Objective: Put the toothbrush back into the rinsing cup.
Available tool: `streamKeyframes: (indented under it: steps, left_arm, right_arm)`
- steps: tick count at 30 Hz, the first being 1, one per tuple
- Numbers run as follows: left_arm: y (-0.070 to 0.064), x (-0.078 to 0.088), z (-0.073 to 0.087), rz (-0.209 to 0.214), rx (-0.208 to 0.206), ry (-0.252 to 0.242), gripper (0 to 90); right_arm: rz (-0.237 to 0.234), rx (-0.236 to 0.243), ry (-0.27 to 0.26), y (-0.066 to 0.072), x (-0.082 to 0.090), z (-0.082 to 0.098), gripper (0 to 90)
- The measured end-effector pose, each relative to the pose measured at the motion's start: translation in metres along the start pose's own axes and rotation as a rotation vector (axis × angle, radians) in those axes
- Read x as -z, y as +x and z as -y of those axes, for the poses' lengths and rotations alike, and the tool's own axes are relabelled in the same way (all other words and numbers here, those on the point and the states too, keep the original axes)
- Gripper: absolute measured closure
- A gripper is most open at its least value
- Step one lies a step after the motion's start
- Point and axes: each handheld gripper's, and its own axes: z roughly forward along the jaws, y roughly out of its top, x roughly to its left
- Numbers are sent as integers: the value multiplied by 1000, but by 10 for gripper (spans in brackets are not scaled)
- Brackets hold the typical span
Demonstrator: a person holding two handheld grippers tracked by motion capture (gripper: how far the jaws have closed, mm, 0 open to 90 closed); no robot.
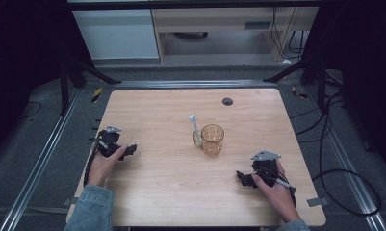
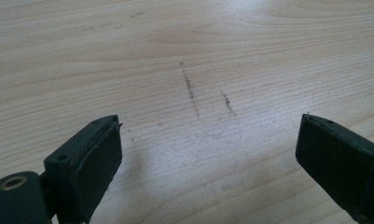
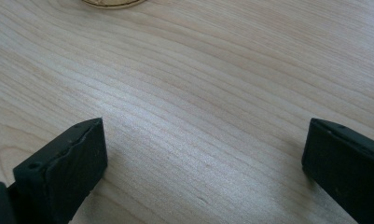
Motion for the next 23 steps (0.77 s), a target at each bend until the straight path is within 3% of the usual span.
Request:
streamKeyframes:
  steps: [5,11,16,23]
  left_arm:
    - [1,-11,5,-10,2,14,65]
    - [0,-17,7,-10,6,-25,66]
    - [-1,-23,10,-27,-37,-62,32]
    - [-2,-22,11,-53,-5,-52,0]
  right_arm:
    - [0,-1,0,0,0,0,3]
    - [0,0,0,0,0,0,3]
    - [0,0,0,0,0,0,3]
    - [0,0,0,0,0,0,3]
